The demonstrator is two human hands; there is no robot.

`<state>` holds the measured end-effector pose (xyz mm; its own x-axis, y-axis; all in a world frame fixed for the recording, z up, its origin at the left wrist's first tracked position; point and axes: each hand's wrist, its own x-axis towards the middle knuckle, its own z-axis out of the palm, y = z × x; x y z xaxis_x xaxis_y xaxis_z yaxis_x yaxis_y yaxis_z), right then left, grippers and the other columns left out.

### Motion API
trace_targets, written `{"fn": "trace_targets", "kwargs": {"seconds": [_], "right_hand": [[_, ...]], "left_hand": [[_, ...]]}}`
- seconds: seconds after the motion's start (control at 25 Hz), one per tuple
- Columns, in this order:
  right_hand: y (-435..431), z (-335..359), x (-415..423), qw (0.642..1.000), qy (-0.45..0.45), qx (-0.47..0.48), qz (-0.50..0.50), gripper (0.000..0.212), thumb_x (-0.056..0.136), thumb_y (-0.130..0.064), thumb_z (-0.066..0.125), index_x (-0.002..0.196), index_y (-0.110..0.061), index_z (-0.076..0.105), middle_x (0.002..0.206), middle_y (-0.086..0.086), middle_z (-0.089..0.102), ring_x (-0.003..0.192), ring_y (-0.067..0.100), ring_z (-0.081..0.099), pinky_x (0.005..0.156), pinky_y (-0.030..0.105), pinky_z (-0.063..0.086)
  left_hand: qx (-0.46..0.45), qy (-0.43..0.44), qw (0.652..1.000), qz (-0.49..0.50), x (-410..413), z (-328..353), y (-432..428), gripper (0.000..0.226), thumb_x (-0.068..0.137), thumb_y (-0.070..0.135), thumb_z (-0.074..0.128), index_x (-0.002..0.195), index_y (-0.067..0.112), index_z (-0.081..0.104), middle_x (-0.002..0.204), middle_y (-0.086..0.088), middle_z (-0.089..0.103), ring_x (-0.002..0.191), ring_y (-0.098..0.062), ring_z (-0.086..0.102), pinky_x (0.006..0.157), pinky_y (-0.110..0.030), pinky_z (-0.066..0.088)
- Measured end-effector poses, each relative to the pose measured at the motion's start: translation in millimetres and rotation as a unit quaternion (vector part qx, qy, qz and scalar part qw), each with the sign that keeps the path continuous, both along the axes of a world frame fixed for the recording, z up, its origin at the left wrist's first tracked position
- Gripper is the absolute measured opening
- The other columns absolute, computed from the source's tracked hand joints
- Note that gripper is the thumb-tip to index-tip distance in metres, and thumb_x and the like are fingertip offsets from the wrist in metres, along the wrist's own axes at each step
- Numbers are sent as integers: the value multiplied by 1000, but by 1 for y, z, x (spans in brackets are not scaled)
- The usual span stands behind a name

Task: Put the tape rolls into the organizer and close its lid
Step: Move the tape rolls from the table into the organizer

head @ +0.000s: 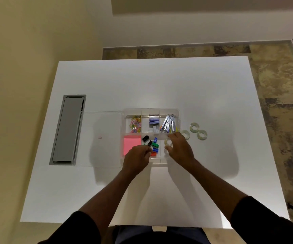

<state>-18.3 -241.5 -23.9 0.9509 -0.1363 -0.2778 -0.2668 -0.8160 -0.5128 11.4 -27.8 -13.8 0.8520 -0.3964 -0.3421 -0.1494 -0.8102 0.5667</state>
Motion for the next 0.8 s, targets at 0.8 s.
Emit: {"fn": "trace_targets", "kwargs": {"seconds": [0.8], "right_hand": [[-31, 4, -2, 979, -116, 6, -166, 30, 98, -4, 69, 128, -4, 70, 127, 15, 70, 118, 35, 67, 93, 47, 61]], "left_hand": [[-10, -9, 1000, -9, -8, -3, 0, 22, 104, 23, 67, 120, 15, 79, 113, -6, 83, 95, -17, 75, 86, -34, 64]]}}
